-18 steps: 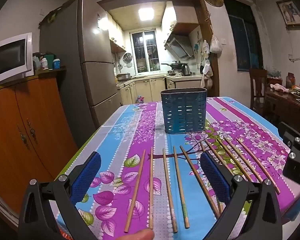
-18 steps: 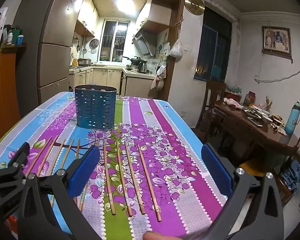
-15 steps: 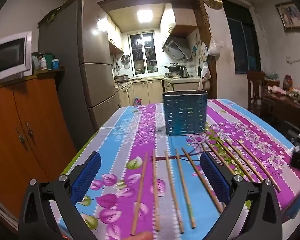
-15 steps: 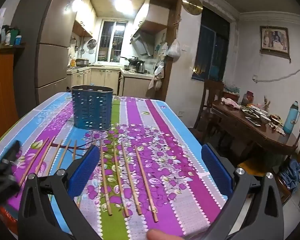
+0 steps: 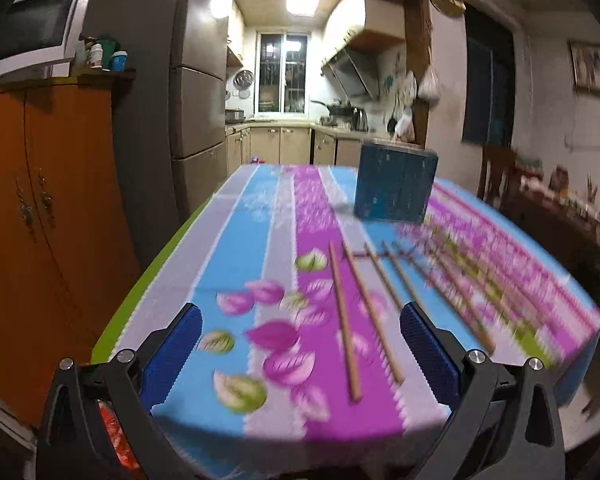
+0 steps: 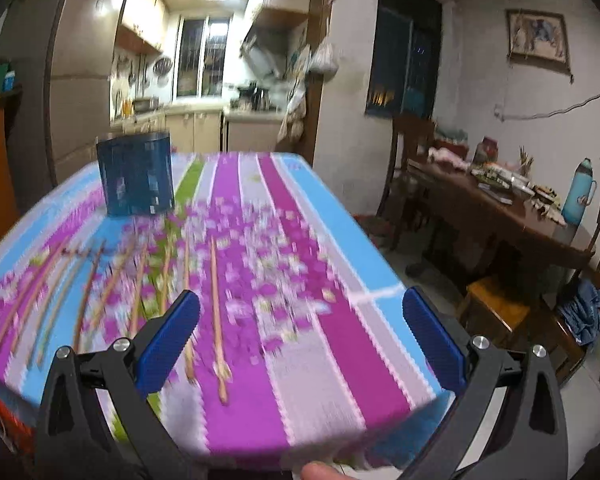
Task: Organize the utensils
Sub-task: 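Move both tools down toward the loose wooden chopsticks on the tablecloth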
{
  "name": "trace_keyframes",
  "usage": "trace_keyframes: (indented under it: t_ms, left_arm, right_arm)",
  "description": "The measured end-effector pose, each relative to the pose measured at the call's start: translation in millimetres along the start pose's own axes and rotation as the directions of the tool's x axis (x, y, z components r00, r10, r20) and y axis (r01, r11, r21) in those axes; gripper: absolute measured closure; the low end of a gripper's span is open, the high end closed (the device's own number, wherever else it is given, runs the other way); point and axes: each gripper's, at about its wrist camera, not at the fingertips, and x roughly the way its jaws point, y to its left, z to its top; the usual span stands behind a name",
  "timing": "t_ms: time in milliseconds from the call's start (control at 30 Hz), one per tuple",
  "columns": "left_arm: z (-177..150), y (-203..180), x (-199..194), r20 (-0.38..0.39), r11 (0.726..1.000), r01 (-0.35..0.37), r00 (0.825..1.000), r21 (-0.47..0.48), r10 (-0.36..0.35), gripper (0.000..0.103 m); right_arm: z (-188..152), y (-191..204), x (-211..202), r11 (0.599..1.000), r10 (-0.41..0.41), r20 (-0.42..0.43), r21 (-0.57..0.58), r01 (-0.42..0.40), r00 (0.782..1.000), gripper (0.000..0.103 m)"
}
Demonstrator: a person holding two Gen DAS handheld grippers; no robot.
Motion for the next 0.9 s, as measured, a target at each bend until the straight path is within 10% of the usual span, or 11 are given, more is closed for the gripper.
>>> trace_keyframes:
  t_ms: [133, 367, 500, 733, 900]
  left_arm:
    - [-18, -8, -4, -0.019, 0.997, 0.037, 0.999, 0.065, -0.035, 0.006]
    - [-47, -36, 15, -0.104, 0.981, 0.116, 0.990, 0.158, -0.100, 0.052]
    - [-59, -42, 29, -0.136, 0.974, 0.121, 0.986, 0.190, -0.096, 0.060]
    - [-64, -48, 38, -0.137, 0.967, 0.137, 0.985, 0.215, -0.109, 0.065]
    - [-66, -47, 37, -0.123, 0.966, 0.146, 0.985, 0.213, -0.121, 0.065]
  right_arm:
    - [-18, -9, -3, 0.999, 0.036, -0.063, -0.021, -0.037, 0.997, 0.005]
    - [-40, -21, -2, 0.994, 0.109, -0.123, 0.014, -0.109, 0.986, 0.005]
    - [-47, -26, -7, 0.989, 0.148, -0.061, 0.028, -0.146, 0.987, 0.005]
    - [-56, 3, 19, 0.958, 0.244, -0.145, -0.118, -0.262, 0.959, 0.075]
    - [-59, 14, 31, 0.933, 0.307, -0.161, -0.146, -0.330, 0.938, 0.079]
